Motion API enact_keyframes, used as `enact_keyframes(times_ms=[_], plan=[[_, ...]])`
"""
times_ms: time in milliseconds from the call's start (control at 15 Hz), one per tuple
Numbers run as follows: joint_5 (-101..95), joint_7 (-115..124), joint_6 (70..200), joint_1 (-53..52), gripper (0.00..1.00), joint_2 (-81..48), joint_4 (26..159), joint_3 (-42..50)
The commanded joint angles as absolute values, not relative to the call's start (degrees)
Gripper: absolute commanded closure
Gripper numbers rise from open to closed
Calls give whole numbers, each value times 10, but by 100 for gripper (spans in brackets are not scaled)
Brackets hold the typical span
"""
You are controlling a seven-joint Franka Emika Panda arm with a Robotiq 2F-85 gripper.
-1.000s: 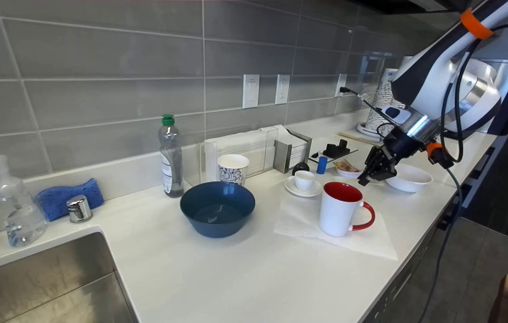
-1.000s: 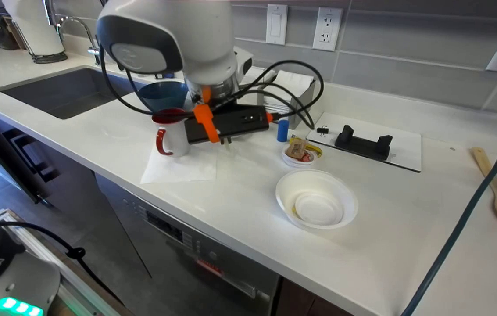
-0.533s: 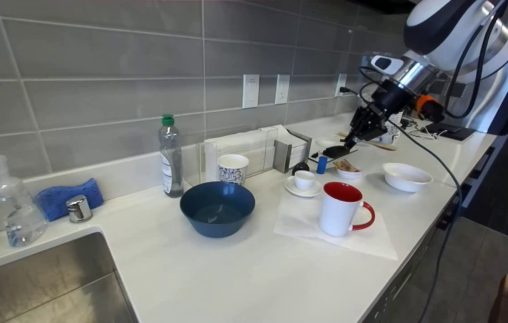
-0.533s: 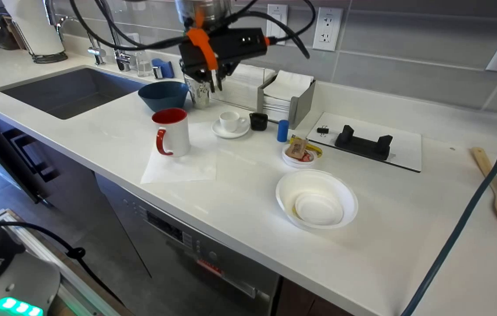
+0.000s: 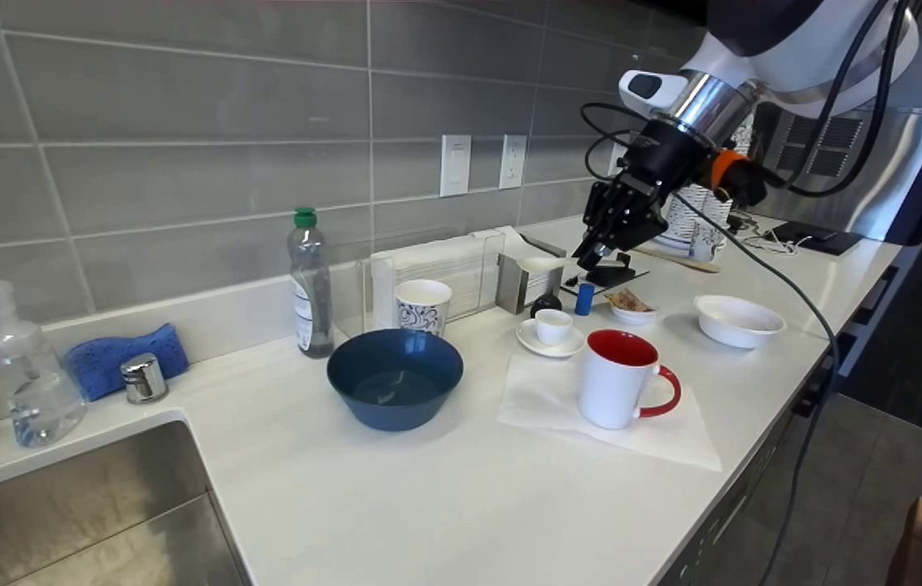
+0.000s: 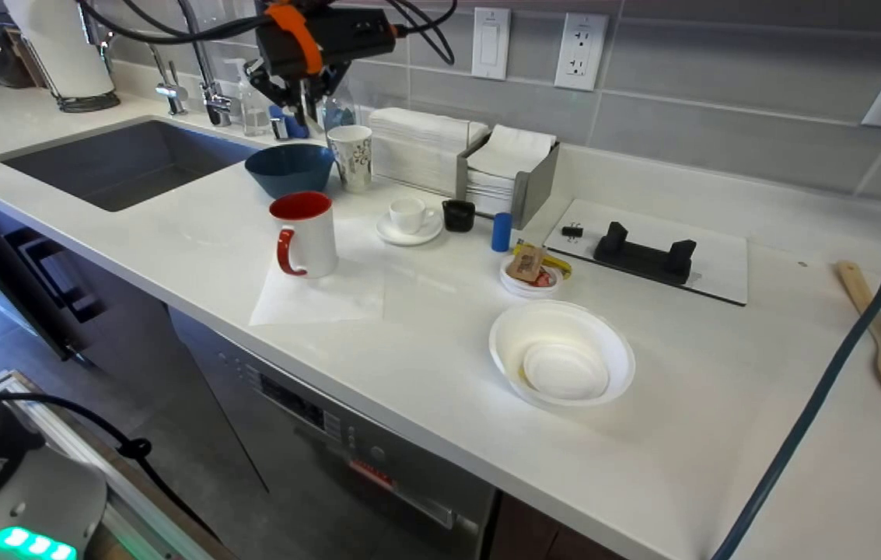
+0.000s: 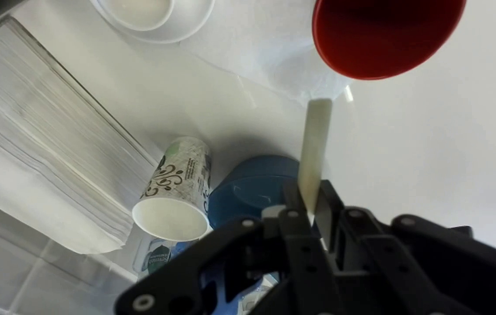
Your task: Use the white spoon to place some liquid from the blue bowl into the white teacup.
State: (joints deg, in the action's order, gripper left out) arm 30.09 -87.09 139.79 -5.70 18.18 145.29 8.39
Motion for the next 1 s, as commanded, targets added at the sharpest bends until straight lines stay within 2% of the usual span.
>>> enact_keyframes(times_ms=[0,200,267,933], plan=[[298,-868,1397,-60,87,182,1452,86],[298,-868,1396,-59,87,182,1452,87],[298,-868,1396,-59,97,182,1452,87],[219,-841,1382,-88,97,22,1313,1]])
